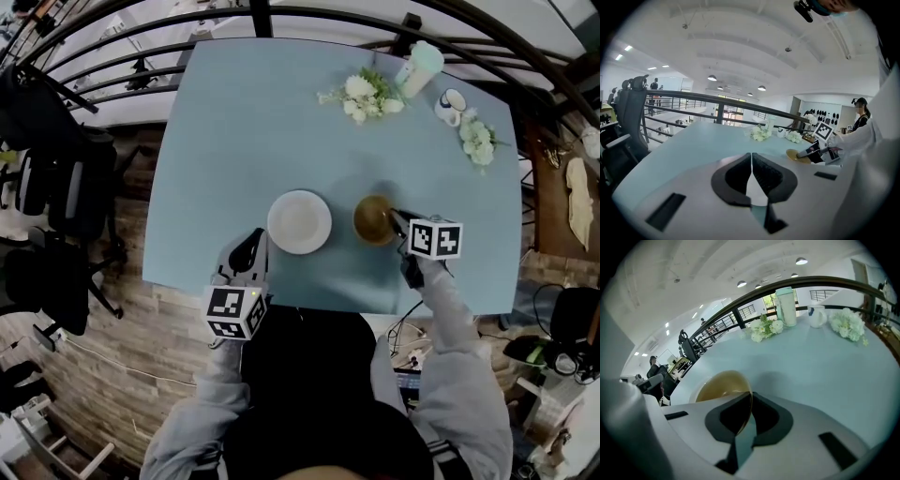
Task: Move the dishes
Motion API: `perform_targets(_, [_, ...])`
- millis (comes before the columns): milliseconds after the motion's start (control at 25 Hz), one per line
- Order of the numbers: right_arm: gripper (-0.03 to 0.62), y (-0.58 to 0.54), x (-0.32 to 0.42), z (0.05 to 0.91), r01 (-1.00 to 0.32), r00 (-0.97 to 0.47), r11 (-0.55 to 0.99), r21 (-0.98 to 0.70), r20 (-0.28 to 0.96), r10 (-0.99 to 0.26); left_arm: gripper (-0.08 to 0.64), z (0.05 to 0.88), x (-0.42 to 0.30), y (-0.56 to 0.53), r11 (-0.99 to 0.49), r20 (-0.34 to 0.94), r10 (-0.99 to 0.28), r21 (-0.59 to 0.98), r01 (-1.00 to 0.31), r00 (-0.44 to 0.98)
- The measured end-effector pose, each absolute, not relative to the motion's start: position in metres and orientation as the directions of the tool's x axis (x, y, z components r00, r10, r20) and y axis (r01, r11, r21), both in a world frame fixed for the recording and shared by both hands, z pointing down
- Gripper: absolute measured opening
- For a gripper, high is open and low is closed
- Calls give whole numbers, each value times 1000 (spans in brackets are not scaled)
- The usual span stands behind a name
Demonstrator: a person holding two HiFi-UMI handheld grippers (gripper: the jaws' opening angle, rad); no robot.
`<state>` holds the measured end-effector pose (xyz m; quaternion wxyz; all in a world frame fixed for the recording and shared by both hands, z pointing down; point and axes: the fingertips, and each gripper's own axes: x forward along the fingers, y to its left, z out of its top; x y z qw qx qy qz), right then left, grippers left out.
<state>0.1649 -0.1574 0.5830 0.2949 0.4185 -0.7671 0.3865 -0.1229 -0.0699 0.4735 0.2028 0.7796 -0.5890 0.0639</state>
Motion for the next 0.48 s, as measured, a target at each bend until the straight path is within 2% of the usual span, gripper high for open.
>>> perform_targets(480, [21, -165, 82, 573, -783, -558, 511, -356, 764, -322, 21, 473, -164, -40, -93, 331, -928, 240, -966, 172])
